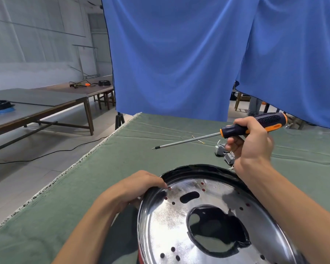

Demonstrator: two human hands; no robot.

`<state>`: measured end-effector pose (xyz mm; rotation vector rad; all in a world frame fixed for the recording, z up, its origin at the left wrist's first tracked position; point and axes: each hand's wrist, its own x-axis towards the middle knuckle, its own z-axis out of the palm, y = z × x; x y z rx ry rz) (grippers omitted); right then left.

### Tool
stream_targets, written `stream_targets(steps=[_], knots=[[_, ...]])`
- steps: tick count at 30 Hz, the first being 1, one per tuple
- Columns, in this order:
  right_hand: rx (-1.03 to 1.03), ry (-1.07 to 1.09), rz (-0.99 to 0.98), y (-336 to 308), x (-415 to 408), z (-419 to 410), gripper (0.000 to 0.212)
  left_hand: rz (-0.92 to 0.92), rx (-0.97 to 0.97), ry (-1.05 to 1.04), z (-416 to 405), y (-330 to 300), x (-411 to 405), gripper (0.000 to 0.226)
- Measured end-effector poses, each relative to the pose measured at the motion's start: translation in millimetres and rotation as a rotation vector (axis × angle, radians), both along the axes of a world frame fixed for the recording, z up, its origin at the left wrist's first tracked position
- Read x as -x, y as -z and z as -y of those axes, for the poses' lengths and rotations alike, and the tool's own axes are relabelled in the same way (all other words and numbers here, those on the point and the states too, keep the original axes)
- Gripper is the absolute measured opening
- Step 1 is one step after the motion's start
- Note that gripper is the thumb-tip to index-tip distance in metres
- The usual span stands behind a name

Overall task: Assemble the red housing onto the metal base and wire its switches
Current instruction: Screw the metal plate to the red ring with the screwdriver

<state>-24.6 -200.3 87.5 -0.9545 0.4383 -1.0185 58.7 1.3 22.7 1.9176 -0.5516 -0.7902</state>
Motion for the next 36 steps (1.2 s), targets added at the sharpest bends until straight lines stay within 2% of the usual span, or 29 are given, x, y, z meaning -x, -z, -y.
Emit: stream_targets(steps=[2, 6, 12, 15, 17, 20, 22, 24, 27, 32, 36], knots=[[0.003, 0.005, -0.003, -1, 1, -1, 0.015, 0.005, 0.003, -0.009, 1, -2, 0, 0.016], [0.025, -0.014, -0.003, 0, 4, -4, 0.016, 0.047, -0.003, -0.015, -1, -1, -1, 0.021], [0.087, -0.068, 0.004, -1, 9, -8, 0.014, 0.028, 0.031, -0.053, 0, -1, 0, 0.007], [0.134, -0.083, 0.022, -1, 15, -8, 0.018, 0.023, 0.103, -0.097, 3, -1, -1, 0.011], [0.169, -0.101, 0.032, 1, 18, -7, 0.021, -0.029, 0.209, -0.156, 6, -2, -5, 0.019], [0.255, -0.156, 0.021, 3, 23, -5, 0.019, -0.223, 0.365, -0.234, 11, -5, -15, 0.013], [0.298, -0.195, 0.017, 6, 25, -2, 0.014, -0.291, 0.424, -0.223, 14, -6, -23, 0.021], [0.314, -0.212, 0.019, 10, 27, 2, 0.008, -0.270, 0.442, -0.213, 16, -4, -26, 0.030], [0.315, -0.227, 0.006, 18, 27, 5, 0.002, -0.195, 0.441, -0.228, 16, 2, -22, 0.027], [0.304, -0.289, 0.051, 16, 26, 6, 0.019, -0.066, 0.406, -0.320, 11, 2, -12, 0.025], [0.344, -0.328, 0.103, 11, 26, 8, 0.016, -0.023, 0.446, -0.363, 10, -3, -6, 0.027]])
